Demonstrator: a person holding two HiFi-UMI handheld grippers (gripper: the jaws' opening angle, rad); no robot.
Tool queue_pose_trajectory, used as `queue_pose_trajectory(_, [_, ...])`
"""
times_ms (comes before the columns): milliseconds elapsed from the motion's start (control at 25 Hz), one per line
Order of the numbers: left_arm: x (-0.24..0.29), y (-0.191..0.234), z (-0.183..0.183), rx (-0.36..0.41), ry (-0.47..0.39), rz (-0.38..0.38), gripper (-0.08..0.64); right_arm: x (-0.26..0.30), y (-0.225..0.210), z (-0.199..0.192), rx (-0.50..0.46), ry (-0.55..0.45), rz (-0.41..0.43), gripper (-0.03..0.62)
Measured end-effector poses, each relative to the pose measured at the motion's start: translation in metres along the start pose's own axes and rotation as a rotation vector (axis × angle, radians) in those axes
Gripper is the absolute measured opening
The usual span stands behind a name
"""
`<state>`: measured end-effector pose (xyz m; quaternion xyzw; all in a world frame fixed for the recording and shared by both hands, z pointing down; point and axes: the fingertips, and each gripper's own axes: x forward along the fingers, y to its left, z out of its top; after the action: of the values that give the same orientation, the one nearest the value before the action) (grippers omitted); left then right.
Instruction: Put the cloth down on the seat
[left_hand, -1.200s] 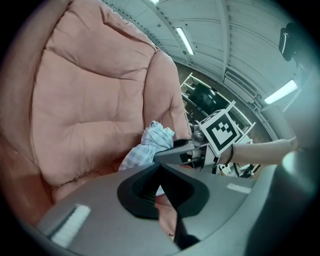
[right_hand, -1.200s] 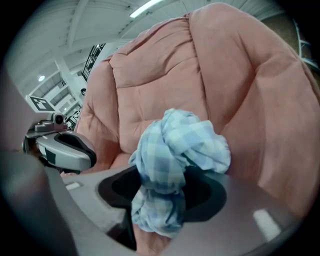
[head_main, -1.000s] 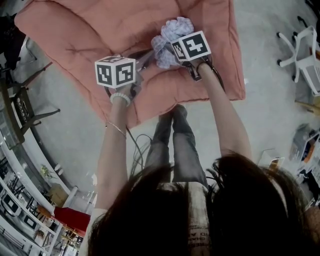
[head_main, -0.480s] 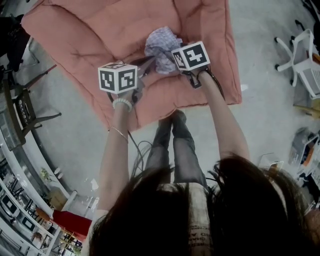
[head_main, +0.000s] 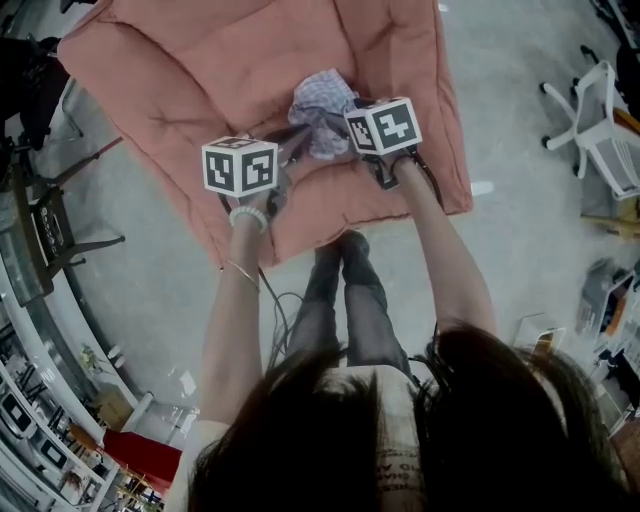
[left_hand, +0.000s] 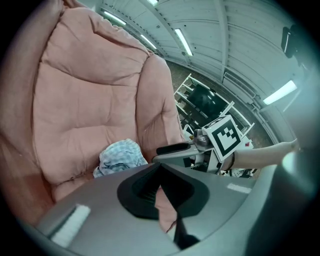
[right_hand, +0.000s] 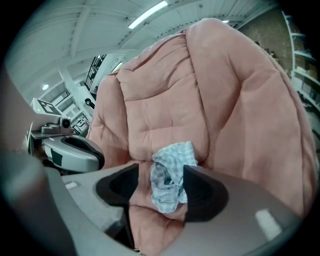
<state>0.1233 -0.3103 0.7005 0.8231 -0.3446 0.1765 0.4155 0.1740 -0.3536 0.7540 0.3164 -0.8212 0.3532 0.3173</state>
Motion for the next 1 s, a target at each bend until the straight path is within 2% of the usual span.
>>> queue_pose_trajectory(640, [-0.037, -0.044, 0.015, -0.004, -0.052, -0.006, -0.002, -0.065, 0.043, 0.023, -0.002, -0.104, 0.059, 0.155])
queue_pose_trajectory(1000, [-0.067, -0.078, 0.038, 0.025, -0.149, -0.008, -0.002, -0.113, 0.069, 0.042, 0.041, -0.222, 0.093, 0.118])
